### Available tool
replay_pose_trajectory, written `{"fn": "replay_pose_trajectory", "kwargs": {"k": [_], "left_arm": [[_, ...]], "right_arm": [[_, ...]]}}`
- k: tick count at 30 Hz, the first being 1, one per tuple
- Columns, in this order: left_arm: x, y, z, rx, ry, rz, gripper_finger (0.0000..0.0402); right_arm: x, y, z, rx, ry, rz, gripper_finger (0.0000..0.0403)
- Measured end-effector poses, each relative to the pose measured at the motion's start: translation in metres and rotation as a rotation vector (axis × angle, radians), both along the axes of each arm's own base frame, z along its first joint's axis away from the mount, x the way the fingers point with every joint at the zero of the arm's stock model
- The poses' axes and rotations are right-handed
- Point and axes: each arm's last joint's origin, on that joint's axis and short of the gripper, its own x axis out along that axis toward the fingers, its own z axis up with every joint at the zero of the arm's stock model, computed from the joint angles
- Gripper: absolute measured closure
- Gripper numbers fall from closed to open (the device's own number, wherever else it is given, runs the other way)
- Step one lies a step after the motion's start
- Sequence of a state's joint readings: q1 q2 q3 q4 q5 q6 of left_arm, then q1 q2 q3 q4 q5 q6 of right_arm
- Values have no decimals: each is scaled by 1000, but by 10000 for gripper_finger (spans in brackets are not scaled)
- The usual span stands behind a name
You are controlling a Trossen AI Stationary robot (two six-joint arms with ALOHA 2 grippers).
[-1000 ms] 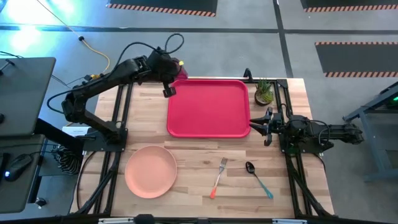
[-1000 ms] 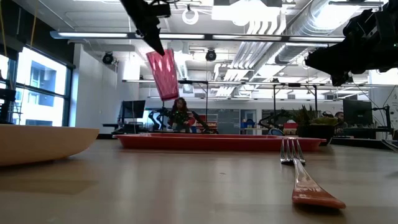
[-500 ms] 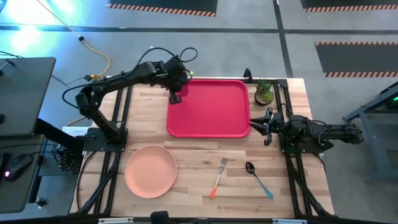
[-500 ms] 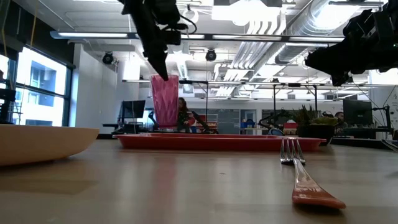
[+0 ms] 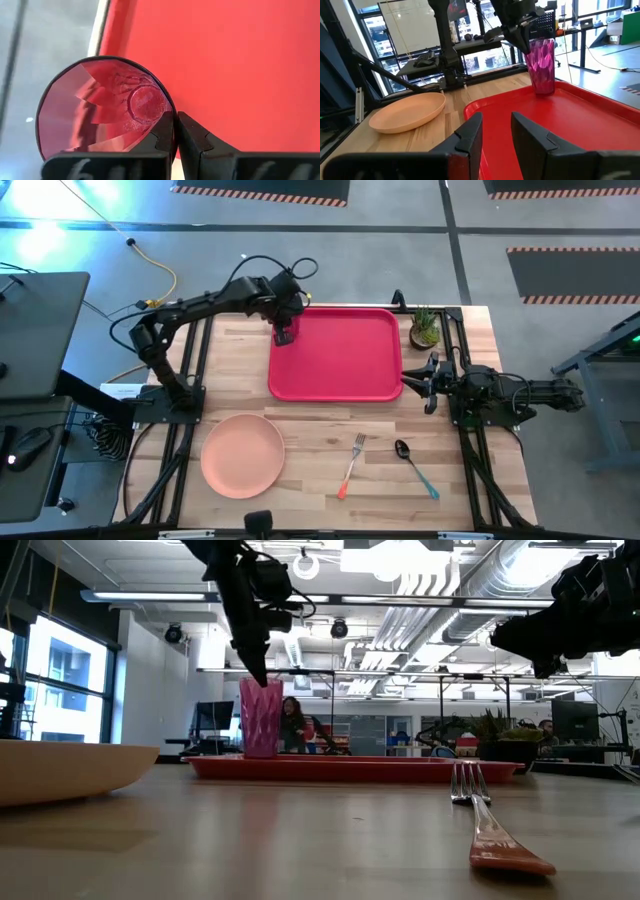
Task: Pick and place plate/cup/fork/spoon on tray
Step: Put the violet cup on the red tray
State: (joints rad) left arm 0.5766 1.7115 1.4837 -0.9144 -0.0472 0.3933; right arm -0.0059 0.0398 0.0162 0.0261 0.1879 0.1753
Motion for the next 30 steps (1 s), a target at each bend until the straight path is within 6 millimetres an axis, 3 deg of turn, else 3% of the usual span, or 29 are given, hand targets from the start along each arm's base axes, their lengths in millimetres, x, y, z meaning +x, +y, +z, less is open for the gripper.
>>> {"fn": "replay_pose_trajectory", "kwargs": {"k": [16,30], "left_arm": [[0,3,-3,-12,4,2,392],[1,2,-3,-16,0,19,365]], "right_arm": [[0,0,0,0,0,0,309],[0,0,0,0,0,0,309]]}}
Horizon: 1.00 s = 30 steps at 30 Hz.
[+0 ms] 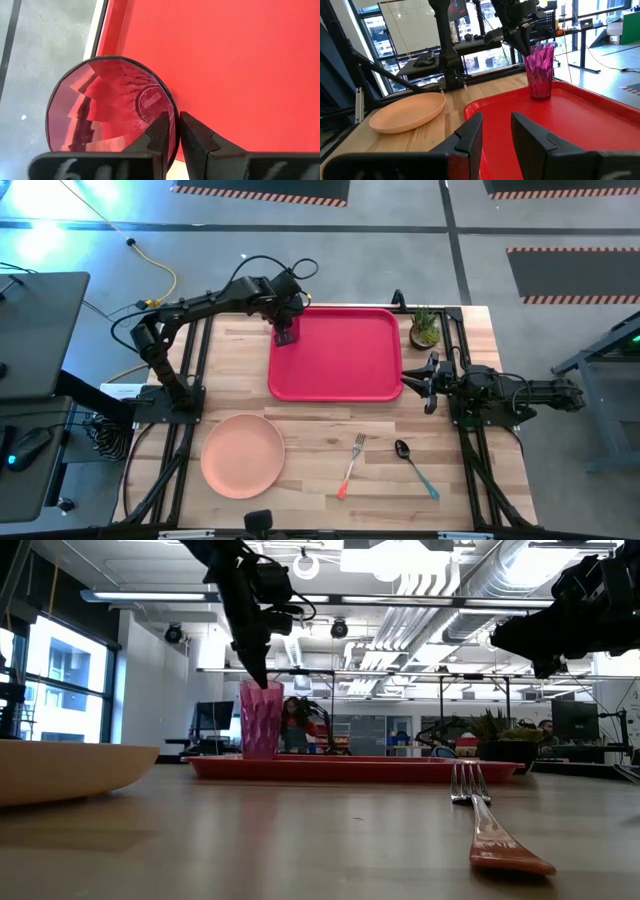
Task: Pick and place plate/cup/fork/spoon on tray
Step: Put the violet cup on the red tray, then put the blue spoon on the right of the red tray
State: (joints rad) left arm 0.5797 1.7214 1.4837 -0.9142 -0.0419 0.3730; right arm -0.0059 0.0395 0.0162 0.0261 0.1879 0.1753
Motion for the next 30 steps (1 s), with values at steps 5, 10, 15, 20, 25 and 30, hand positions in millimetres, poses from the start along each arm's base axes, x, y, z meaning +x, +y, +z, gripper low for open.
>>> {"fn": "replay_pose_trajectory", "kwargs": {"k": [5,10,15,20,25,30], "left_arm": [[0,0,0,0,0,6,353],[0,0,0,0,1,7,332],[0,0,0,-9,-5,30,312],[-1,-1,0,-31,-9,49,299],[-1,-4,-1,-49,3,49,293],[0,-5,0,-33,12,50,293]], "right_arm": [[0,0,0,0,0,0,309],[0,0,0,0,0,0,309],[0,0,0,0,0,0,309],[0,0,0,0,0,0,309],[0,0,0,0,0,0,309],[0,0,0,0,0,0,309]]}}
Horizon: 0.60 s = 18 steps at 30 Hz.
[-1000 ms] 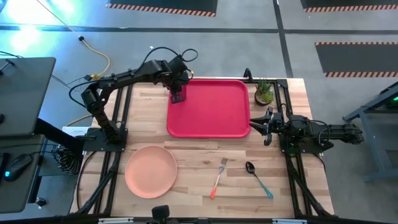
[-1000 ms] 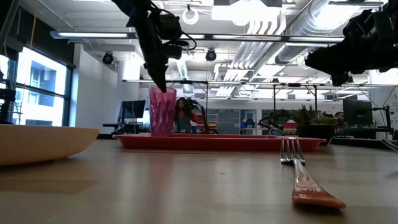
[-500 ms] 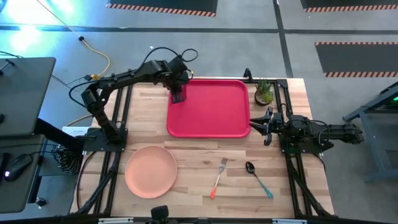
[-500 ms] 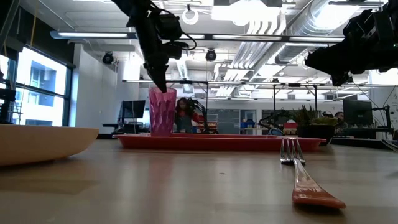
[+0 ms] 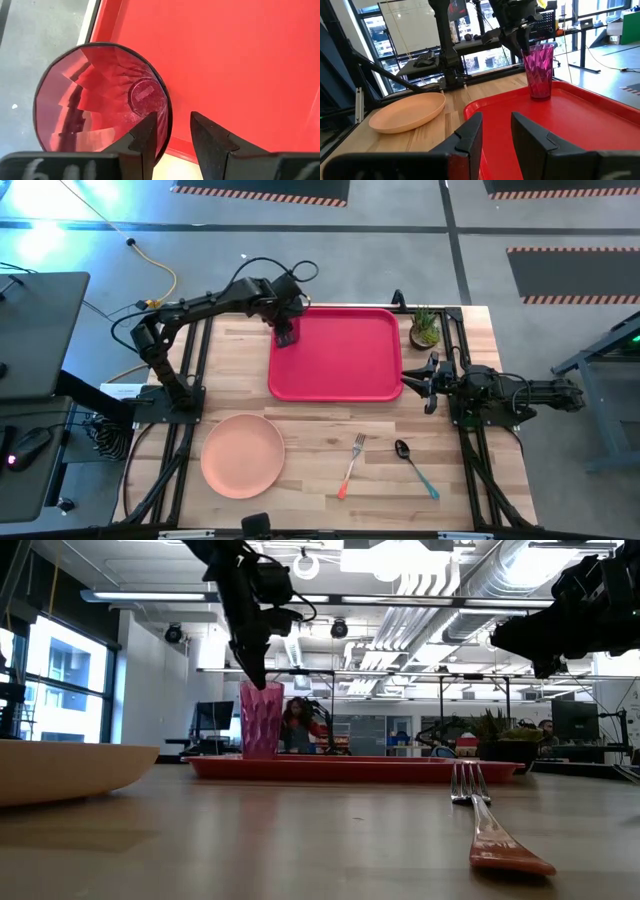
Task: Pick and place plate/cup/fork/spoon on tray
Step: Put the blue spoon on the right of the red tray
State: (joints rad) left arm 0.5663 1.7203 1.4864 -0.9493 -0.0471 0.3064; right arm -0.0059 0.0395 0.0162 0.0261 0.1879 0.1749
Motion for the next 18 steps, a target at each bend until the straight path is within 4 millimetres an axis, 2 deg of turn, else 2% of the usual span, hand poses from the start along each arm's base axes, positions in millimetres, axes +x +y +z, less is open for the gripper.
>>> {"fn": "replay_pose_trajectory", "kwargs": {"k": [5,11,18], "left_arm": [[2,2,11,39,-13,10,293],[3,3,38,74,-52,23,293],[-3,-4,71,41,-66,91,293]], "right_arm": [[0,0,0,0,0,0,309],[0,0,0,3,-1,0,309],[0,0,0,214,-42,5,309]]}}
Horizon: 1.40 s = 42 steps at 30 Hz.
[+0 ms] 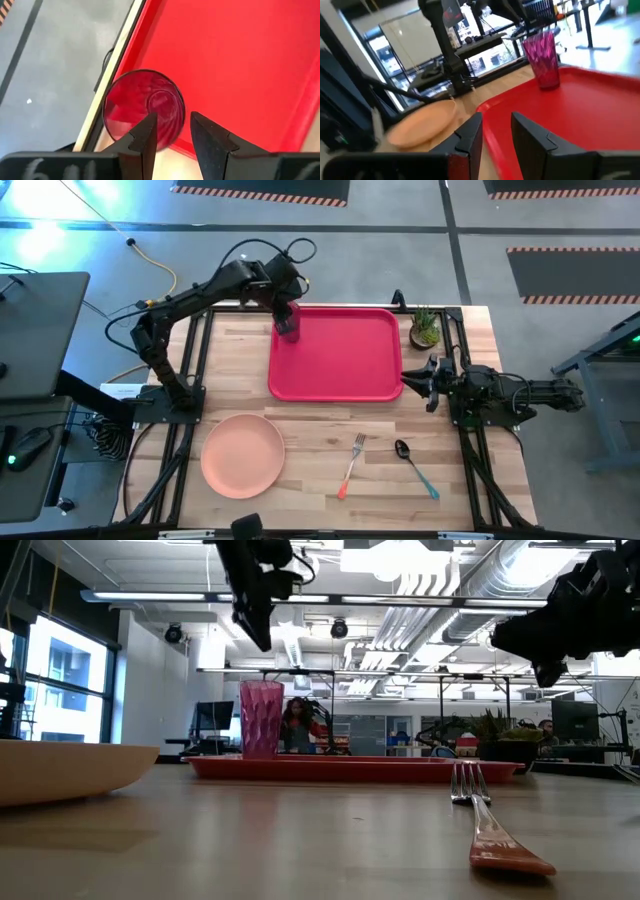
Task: Pick and place plate/cup/fork/spoon on tray
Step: Put the blue spoon on the right of the red tray
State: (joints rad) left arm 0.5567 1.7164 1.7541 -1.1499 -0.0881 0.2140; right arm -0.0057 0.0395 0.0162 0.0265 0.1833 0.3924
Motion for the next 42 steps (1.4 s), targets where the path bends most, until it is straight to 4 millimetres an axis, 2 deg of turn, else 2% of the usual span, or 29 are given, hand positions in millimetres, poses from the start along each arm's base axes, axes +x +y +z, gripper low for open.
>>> {"fn": "replay_pose_trajectory", "kwargs": {"k": [5,8,15,19,26,31,35,42], "left_arm": [[-8,-14,17,-79,-94,-6,293],[-12,-21,25,-137,-160,0,293],[-19,-39,43,-172,-251,63,293],[-19,-56,50,-162,-270,36,293],[-9,-78,43,-182,-263,-15,293],[-8,-85,21,-192,-304,-9,293],[-15,-89,9,-206,-346,23,293],[-31,-95,6,-222,-411,70,293]], "right_arm": [[0,0,1,158,-46,-7,309],[0,0,8,187,-125,1,309],[-5,-1,31,120,-357,-11,309],[-10,-1,43,85,-475,-12,309],[-25,0,84,-36,-564,-18,309],[-39,0,118,-133,-489,-38,309],[-49,-1,137,-97,-376,-73,309],[-43,-1,157,21,-173,-51,309]]}}
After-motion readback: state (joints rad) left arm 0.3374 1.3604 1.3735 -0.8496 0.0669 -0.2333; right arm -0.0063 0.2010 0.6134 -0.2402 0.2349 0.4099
